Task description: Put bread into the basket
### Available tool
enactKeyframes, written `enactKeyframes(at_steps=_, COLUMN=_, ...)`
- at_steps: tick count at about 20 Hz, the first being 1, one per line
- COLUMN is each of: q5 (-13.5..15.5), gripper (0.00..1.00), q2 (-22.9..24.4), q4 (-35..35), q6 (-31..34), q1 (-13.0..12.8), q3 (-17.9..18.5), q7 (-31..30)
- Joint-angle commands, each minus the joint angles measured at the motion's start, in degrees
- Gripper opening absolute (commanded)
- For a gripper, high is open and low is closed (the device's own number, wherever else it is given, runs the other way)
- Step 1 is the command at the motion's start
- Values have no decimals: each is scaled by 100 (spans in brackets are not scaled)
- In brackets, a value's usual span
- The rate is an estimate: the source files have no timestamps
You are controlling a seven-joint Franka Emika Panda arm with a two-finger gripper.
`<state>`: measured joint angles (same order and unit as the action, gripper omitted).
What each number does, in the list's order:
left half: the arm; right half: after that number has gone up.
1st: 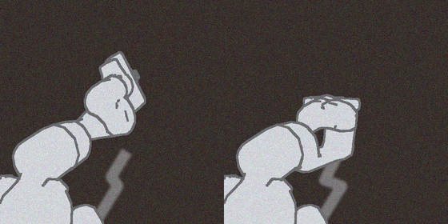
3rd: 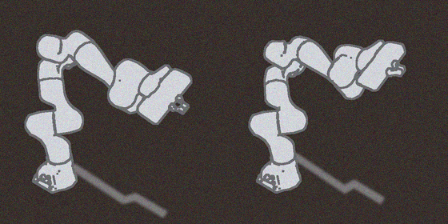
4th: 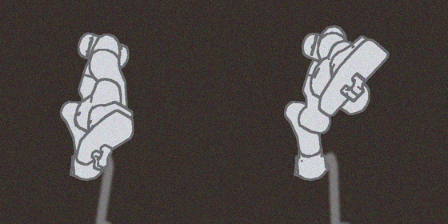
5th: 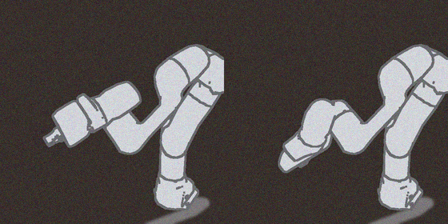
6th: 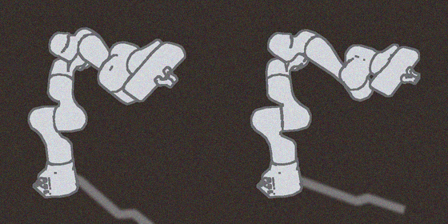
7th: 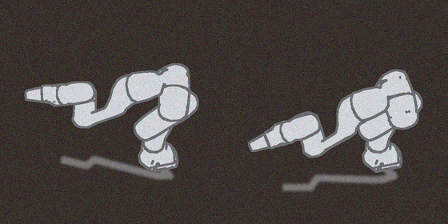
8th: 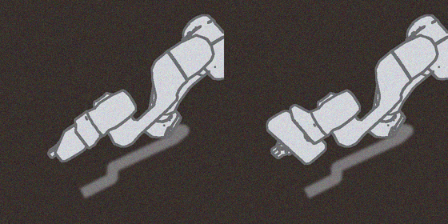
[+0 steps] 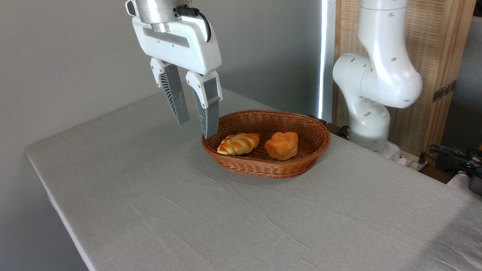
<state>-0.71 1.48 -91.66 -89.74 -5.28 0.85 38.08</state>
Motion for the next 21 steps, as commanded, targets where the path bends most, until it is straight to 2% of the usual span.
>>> enactKeyframes(at_steps=1, q5=-87, gripper=100, q2=-86, q4=166, q6=167, q1=98, q3=-77, q7=112)
enactKeyframes(at_steps=21, q5=-105, gripper=100, q2=-86, q4=175, q6=106, q1=98, q3=20, q7=183)
